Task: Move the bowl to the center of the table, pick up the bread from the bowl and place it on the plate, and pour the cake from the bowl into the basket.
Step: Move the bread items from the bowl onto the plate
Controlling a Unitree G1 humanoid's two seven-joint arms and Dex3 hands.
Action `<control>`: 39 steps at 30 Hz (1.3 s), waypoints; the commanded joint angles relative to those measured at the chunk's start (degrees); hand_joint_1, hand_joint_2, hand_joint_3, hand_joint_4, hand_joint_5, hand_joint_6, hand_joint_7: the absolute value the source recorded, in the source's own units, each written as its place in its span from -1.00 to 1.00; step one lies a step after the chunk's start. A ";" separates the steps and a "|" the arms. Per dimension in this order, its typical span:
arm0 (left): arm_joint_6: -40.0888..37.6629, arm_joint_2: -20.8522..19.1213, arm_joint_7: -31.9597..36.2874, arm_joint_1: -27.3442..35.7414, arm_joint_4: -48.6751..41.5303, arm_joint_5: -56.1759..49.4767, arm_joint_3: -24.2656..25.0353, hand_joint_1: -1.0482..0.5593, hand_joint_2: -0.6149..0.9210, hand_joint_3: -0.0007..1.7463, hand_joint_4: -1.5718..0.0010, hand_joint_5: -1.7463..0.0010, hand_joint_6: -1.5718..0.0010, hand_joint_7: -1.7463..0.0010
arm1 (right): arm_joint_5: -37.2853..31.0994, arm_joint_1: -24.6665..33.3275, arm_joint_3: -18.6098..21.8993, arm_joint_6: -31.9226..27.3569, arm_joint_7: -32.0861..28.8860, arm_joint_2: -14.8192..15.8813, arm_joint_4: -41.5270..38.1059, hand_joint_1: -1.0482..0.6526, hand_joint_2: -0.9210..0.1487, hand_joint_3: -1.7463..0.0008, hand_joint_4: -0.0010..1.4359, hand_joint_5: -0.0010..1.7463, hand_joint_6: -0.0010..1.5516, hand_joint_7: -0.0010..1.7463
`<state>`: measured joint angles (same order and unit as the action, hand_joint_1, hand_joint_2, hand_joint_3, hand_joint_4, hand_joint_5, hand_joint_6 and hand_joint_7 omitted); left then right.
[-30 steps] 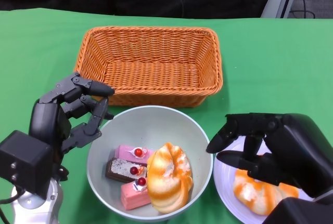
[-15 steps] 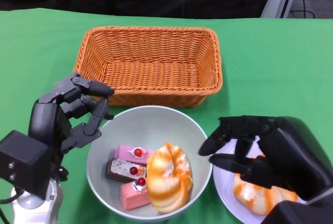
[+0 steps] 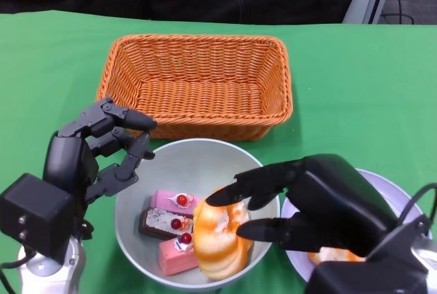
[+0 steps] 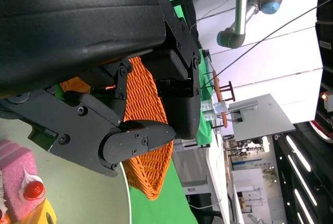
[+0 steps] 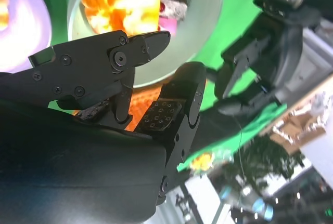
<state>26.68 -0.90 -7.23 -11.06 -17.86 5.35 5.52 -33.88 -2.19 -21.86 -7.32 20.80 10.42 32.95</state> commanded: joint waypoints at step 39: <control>0.79 0.19 3.05 0.26 2.19 -0.40 0.72 -0.05 0.80 -0.30 0.07 -0.59 0.02 -0.24 | -28.52 -10.66 -13.82 -7.47 8.16 -3.22 -14.12 -0.92 -1.00 0.89 -0.40 -0.97 -0.52 -0.96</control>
<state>27.53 0.20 -4.33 -10.84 -16.72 4.78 5.74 -62.73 -12.87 -35.79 -15.08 29.27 7.17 19.26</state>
